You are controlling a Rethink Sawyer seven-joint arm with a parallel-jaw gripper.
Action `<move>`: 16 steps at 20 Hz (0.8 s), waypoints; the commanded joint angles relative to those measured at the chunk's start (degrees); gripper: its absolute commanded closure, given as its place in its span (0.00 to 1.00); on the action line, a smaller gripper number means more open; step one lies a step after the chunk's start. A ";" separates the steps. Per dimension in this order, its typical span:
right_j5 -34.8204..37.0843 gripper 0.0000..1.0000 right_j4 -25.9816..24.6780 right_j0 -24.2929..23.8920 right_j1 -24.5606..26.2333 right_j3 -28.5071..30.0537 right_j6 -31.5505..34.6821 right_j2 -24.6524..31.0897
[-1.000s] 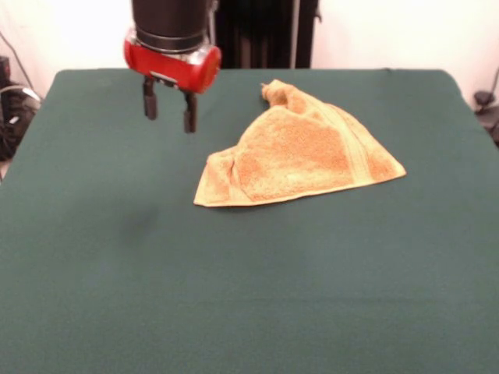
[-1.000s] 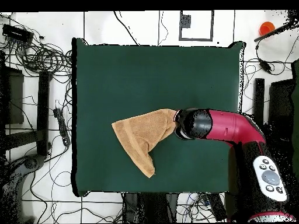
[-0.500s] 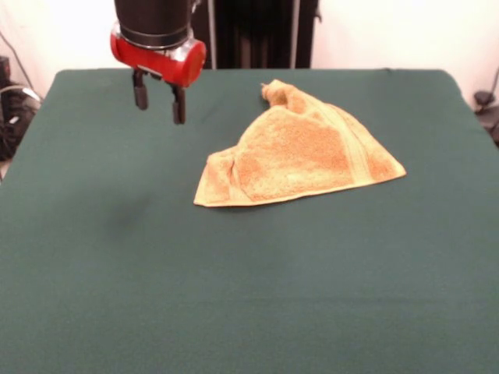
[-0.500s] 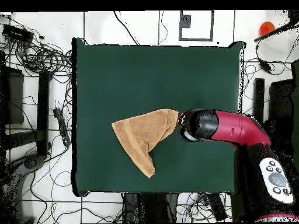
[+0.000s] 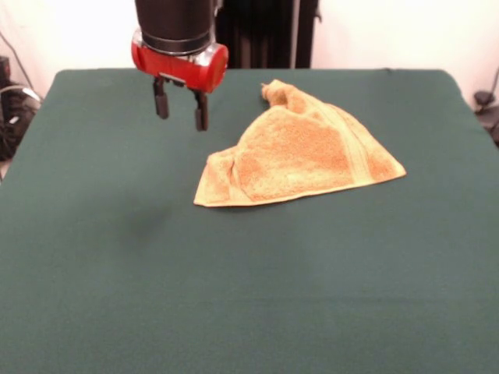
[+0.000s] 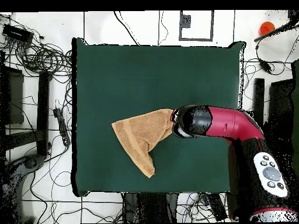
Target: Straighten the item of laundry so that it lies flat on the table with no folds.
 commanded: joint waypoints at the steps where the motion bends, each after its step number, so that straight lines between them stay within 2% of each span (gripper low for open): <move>1: 0.58 0.00 1.64 1.42 3.05 -0.43 -4.41 6.97; 16: -0.29 0.00 0.22 5.15 5.43 -3.40 -2.52 6.08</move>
